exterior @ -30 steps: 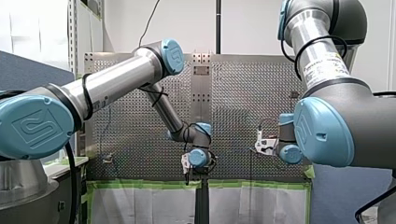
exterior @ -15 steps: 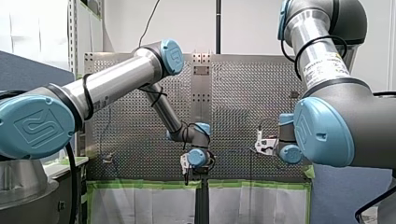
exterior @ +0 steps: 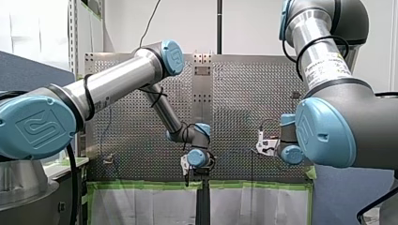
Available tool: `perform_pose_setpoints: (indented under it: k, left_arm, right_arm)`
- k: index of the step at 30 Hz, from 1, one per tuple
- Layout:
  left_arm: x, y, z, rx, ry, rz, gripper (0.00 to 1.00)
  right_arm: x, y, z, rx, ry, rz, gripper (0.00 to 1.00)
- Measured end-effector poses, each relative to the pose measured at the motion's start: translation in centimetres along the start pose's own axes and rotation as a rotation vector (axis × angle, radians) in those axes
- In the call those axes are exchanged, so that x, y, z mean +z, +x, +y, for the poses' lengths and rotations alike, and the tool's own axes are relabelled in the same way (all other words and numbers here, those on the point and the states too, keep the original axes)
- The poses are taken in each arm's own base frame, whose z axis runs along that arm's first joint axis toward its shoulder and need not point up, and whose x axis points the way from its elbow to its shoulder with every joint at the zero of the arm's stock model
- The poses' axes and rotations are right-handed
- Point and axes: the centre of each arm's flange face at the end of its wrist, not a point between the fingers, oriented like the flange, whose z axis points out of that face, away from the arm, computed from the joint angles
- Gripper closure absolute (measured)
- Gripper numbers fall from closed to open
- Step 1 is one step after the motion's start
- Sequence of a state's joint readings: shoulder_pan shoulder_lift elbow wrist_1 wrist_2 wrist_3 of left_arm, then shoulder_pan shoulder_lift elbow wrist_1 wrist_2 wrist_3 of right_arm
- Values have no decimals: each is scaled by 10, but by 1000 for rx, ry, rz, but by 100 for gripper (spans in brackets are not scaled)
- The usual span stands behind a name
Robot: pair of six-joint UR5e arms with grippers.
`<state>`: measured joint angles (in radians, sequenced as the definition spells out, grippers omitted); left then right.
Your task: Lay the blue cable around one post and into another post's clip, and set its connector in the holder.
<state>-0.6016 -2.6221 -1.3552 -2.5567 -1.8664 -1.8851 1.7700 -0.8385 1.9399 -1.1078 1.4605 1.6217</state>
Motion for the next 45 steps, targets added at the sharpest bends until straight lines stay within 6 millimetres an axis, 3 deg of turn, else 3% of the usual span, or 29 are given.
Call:
perform_pose_setpoints:
  k: [1,3,14,27,45]
  left_arm:
    - [0,0,-1,-2,6,2,69]
    - [0,0,-1,-4,14,5,80]
    - [0,1,-4,-12,40,14,98]
    - [-7,7,-19,33,77,23,98]
    - [-32,22,-67,94,157,2,98]
  right_arm:
    - [0,0,0,0,0,0,100]
    - [0,0,0,0,0,0,100]
    - [0,0,0,-1,0,-4,100]
    - [-3,-3,1,-5,-9,-29,100]
    - [-26,-16,6,-34,-83,-75,100]
